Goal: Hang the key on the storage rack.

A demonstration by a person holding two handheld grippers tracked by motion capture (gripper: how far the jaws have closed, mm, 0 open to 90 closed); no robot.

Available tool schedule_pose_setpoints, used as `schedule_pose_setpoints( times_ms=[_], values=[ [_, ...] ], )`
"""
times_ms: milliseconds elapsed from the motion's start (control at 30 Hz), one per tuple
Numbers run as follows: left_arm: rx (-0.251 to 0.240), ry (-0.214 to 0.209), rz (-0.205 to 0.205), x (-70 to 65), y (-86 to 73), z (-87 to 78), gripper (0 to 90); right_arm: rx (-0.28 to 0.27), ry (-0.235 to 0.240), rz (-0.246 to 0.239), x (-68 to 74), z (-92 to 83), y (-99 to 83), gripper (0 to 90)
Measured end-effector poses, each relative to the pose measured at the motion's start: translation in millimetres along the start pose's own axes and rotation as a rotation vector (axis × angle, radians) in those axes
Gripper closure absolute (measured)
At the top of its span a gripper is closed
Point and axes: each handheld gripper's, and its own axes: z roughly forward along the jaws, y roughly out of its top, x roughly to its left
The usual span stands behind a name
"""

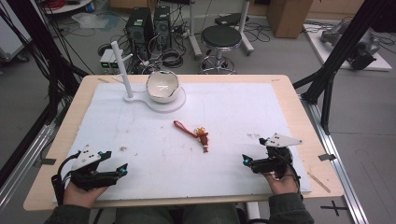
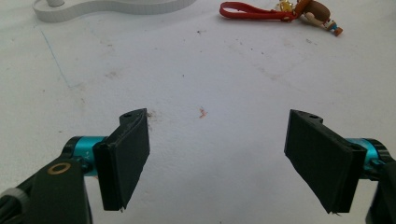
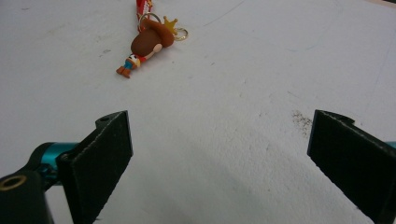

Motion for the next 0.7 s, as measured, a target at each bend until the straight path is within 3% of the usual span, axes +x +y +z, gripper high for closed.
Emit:
schedule_pose_setpoints(
  times_ms=[700],
  values=[
    [-0.005, -0.008, 0.005, -2.1, 0.3, -0.4, 22.6, -0.008, 0.01, -0.002, 2.5, -0.3, 2.1, 5.8]
  ],
)
